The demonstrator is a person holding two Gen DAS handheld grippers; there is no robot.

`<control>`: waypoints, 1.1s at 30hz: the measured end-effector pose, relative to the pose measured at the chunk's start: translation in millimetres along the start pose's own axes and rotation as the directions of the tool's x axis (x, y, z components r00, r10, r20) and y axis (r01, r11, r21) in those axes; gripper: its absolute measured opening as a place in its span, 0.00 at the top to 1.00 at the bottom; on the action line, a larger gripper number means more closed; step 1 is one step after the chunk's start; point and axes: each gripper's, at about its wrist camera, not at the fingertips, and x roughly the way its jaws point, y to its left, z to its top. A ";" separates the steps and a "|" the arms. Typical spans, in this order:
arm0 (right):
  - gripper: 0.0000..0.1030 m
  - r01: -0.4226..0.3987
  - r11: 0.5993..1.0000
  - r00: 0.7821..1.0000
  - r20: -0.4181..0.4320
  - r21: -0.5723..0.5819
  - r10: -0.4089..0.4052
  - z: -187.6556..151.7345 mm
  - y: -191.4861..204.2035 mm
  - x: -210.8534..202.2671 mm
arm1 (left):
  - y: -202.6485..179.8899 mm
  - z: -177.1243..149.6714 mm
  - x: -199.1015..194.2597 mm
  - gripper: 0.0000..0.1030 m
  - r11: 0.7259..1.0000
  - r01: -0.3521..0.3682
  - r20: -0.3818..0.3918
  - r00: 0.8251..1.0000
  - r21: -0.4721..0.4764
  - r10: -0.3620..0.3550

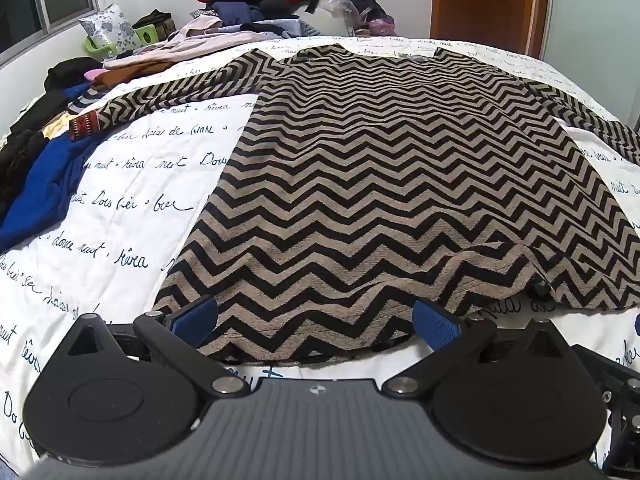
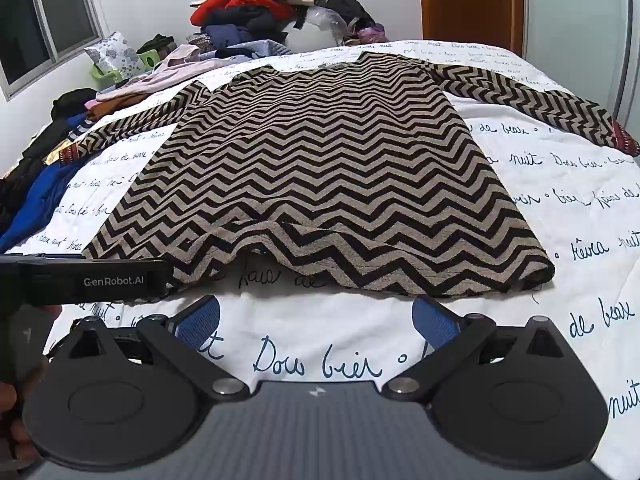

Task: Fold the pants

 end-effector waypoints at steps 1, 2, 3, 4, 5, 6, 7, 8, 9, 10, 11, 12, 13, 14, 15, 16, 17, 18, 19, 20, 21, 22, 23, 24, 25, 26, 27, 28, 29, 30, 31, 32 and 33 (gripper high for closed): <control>0.00 -0.001 1.000 1.000 0.000 0.001 0.001 -0.1 -0.1 -0.1 | -0.1 0.0 0.0 0.00 1.000 -0.001 0.001 1.000 0.001 0.001; 0.00 0.002 1.000 1.000 -0.001 -0.001 -0.002 -0.1 0.0 0.0 | -0.2 0.0 0.1 0.00 1.000 -0.002 0.002 1.000 0.002 0.002; 0.00 0.002 1.000 1.000 -0.001 -0.002 -0.002 -0.2 0.1 0.1 | -0.4 0.1 0.4 0.00 1.000 -0.003 0.001 1.000 0.004 0.003; 0.00 0.001 1.000 1.000 0.000 0.000 -0.001 -0.3 -0.1 0.0 | -0.6 0.2 0.7 0.00 1.000 -0.002 0.001 1.000 0.005 0.002; 0.00 0.001 1.000 1.000 0.000 0.000 -0.001 -0.4 -0.1 0.0 | -0.7 0.3 1.2 0.00 1.000 -0.002 0.000 1.000 0.006 0.002; 0.00 0.001 1.000 1.000 -0.001 0.000 -0.001 -0.5 -0.1 0.0 | -0.8 0.5 1.6 0.00 1.000 0.000 -0.001 1.000 0.007 0.000; 0.00 0.000 1.000 1.000 -0.001 0.000 0.000 -0.5 -0.2 0.1 | -0.9 0.7 2.1 0.00 1.000 0.000 -0.001 1.000 0.007 0.000; 0.00 0.000 1.000 1.000 -0.001 -0.001 0.000 -0.6 -0.1 0.1 | -1.1 1.1 2.5 0.00 1.000 0.000 -0.001 1.000 0.007 0.000; 0.00 0.000 1.000 1.000 -0.002 -0.002 0.000 -0.3 -0.8 0.4 | -0.1 2.5 -0.8 0.00 1.000 0.000 0.000 1.000 0.005 0.000; 0.00 0.001 1.000 1.000 -0.003 -0.003 -0.001 0.0 -1.4 0.7 | -0.1 1.2 -1.2 0.00 1.000 0.000 0.003 1.000 0.003 0.000; 0.00 0.002 1.000 1.000 -0.003 -0.004 -0.002 0.2 -1.9 0.9 | -0.1 1.4 -1.1 0.00 1.000 0.000 0.003 1.000 0.003 0.000; 0.00 0.002 1.000 1.000 -0.004 -0.005 -0.002 -1.9 1.6 2.4 | -0.2 1.5 -1.1 0.00 1.000 0.001 0.003 1.000 0.005 -0.001; 0.00 0.002 1.000 1.000 -0.004 -0.006 -0.002 -2.1 2.1 2.6 | -0.4 1.6 -0.9 0.00 1.000 0.000 0.003 1.000 0.006 0.000; 0.00 0.001 1.000 1.000 -0.005 -0.007 -0.001 -0.9 1.1 3.4 | -1.1 0.4 -1.0 0.00 1.000 -0.001 0.003 1.000 0.005 0.001; 0.00 0.001 1.000 1.000 -0.004 -0.008 -0.001 -1.6 0.5 0.2 | -1.3 0.4 -0.9 0.00 1.000 -0.001 0.003 1.000 0.006 0.001; 0.00 0.001 1.000 1.000 -0.004 -0.009 -0.001 -1.7 0.7 0.0 | -1.6 0.4 -0.8 0.00 1.000 -0.001 0.003 1.000 0.007 0.001; 0.00 0.001 1.000 1.000 -0.003 -0.011 -0.002 -1.8 1.1 0.2 | -2.1 0.8 1.3 0.01 1.000 -0.001 0.001 1.000 0.007 0.001; 0.00 0.001 1.000 1.000 -0.004 -0.011 -0.001 -0.3 0.7 1.2 | -2.6 0.9 1.6 0.01 1.000 -0.001 0.001 1.000 0.008 0.001; 0.00 -0.001 1.000 1.000 -0.006 -0.012 0.001 -0.2 0.8 1.8 | -3.1 1.0 1.9 0.01 1.000 -0.001 0.001 1.000 0.009 0.001; 0.00 -0.005 1.000 1.000 -0.007 -0.014 0.004 0.2 -0.2 2.9 | -3.4 1.3 2.0 0.01 1.000 0.000 0.002 1.000 0.010 0.000; 0.00 -0.005 1.000 1.000 -0.007 -0.015 0.004 0.2 0.2 2.8 | -3.2 0.9 1.5 0.01 1.000 0.001 0.003 1.000 0.009 -0.001; 0.00 -0.004 1.000 1.000 -0.008 -0.017 0.004 0.1 0.5 2.6 | -3.2 1.2 1.5 0.01 1.000 0.001 0.004 1.000 0.009 -0.002; 0.00 -0.004 1.000 1.000 -0.008 -0.018 0.004 0.1 1.0 2.4 | -3.6 1.4 1.8 0.01 1.000 0.001 0.004 1.000 0.009 -0.001; 0.00 -0.004 1.000 1.000 -0.009 -0.020 0.004 0.1 1.2 2.1 | -3.2 1.1 1.5 0.01 1.000 0.001 0.003 1.000 0.010 -0.001; 0.00 -0.004 1.000 1.000 -0.009 -0.021 0.004 0.0 1.2 2.6 | -3.6 1.3 1.7 0.01 1.000 0.000 0.002 1.000 0.010 0.000; 0.00 -0.004 1.000 1.000 -0.009 -0.022 0.004 0.0 1.4 2.5 | -3.7 1.0 1.6 0.01 1.000 0.000 0.002 1.000 0.011 0.000; 0.00 -0.004 1.000 1.000 -0.010 -0.023 0.004 0.0 1.5 2.8 | -3.7 1.1 1.7 0.01 1.000 0.000 0.002 1.000 0.011 0.000; 0.00 -0.004 1.000 1.000 -0.011 -0.024 0.004 -0.1 1.4 3.2 | -3.9 1.2 1.9 0.01 1.000 0.000 0.001 1.000 0.013 0.000; 0.00 -0.004 1.000 1.000 -0.011 -0.024 0.004 0.1 1.3 3.4 | -3.9 1.3 2.0 0.01 1.000 0.000 0.001 1.000 0.014 0.000; 0.00 -0.005 1.000 1.000 -0.012 -0.024 0.005 0.2 1.4 3.8 | -4.1 1.0 1.9 0.01 1.000 0.000 0.002 1.000 0.015 0.000; 0.00 -0.004 1.000 1.000 -0.012 -0.025 0.004 0.2 1.5 3.8 | -4.3 0.9 2.0 0.01 1.000 -0.002 0.003 1.000 0.017 0.002; 0.00 -0.003 1.000 1.000 -0.012 -0.026 0.003 0.3 1.6 4.0 | -4.5 1.0 2.1 0.01 1.000 -0.002 0.004 1.000 0.018 0.002; 0.00 -0.003 1.000 1.000 -0.012 -0.028 0.002 0.0 1.6 4.1 | -4.5 1.1 2.3 0.01 1.000 -0.002 0.004 1.000 0.019 0.002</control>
